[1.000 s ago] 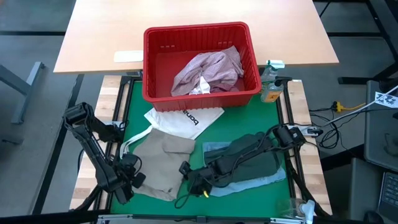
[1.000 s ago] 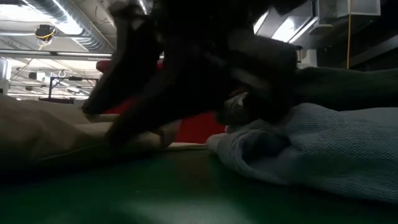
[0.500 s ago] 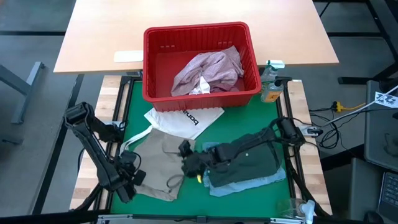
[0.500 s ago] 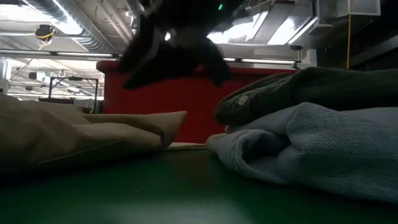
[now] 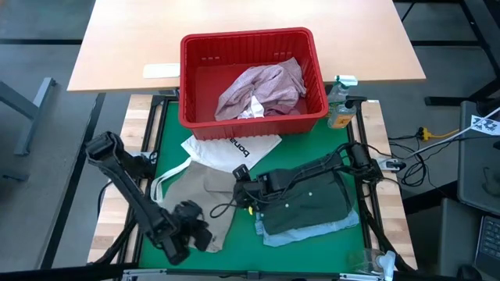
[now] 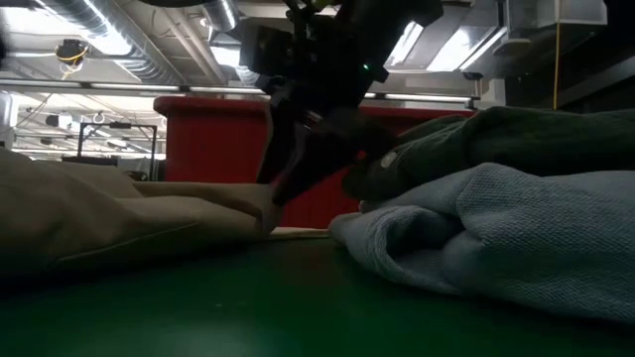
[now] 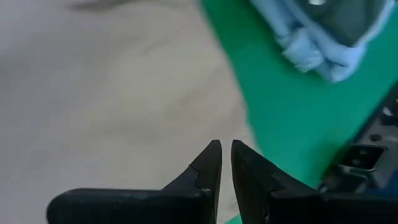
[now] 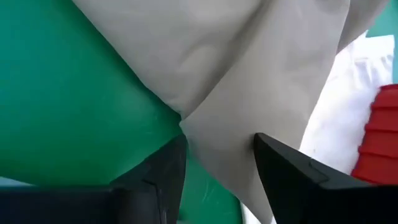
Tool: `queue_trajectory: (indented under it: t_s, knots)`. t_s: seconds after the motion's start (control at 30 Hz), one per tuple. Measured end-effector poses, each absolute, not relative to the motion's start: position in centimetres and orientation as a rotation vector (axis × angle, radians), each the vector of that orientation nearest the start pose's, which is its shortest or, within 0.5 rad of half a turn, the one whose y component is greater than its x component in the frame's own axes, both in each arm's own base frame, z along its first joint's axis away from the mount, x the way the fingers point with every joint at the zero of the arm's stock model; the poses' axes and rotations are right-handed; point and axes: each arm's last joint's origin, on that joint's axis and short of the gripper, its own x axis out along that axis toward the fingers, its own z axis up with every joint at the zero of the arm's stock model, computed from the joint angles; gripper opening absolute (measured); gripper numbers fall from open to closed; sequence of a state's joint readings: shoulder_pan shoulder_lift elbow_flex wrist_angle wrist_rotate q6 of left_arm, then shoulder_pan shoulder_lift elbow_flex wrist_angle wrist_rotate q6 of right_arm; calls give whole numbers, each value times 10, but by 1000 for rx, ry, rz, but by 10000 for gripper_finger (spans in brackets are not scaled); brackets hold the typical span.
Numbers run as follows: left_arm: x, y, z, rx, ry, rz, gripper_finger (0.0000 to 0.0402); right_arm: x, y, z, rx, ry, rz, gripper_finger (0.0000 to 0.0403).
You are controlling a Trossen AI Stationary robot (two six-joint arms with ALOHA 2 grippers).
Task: Fold laundry
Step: Fold the gray shorts
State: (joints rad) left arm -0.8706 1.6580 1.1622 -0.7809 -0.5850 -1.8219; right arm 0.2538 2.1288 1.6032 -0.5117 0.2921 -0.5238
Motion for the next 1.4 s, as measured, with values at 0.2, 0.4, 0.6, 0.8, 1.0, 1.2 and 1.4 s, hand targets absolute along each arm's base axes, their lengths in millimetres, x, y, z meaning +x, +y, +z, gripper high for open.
queue_trajectory:
  t_s: [0.2,0.4,0.6,0.8,1.0,1.2,1.4]
  knots:
    - [247,-229,191,-733,784,547,33,441,95,174,-699,996,227,188]
    - [263,-237,162,-733,888,498,33,444,69,169,-598,1022,176,188]
    - [267,-248,136,-745,967,470,33,444,41,158,-467,1032,145,188]
    - [267,-257,133,-763,972,412,33,442,23,153,-444,1057,105,188]
    - [265,-258,152,-762,950,328,33,445,24,159,-464,1056,91,188]
    - [258,-249,186,-760,905,287,33,450,24,185,-459,1091,102,188]
    - [239,-231,216,-702,875,359,25,458,31,214,-354,1043,117,188]
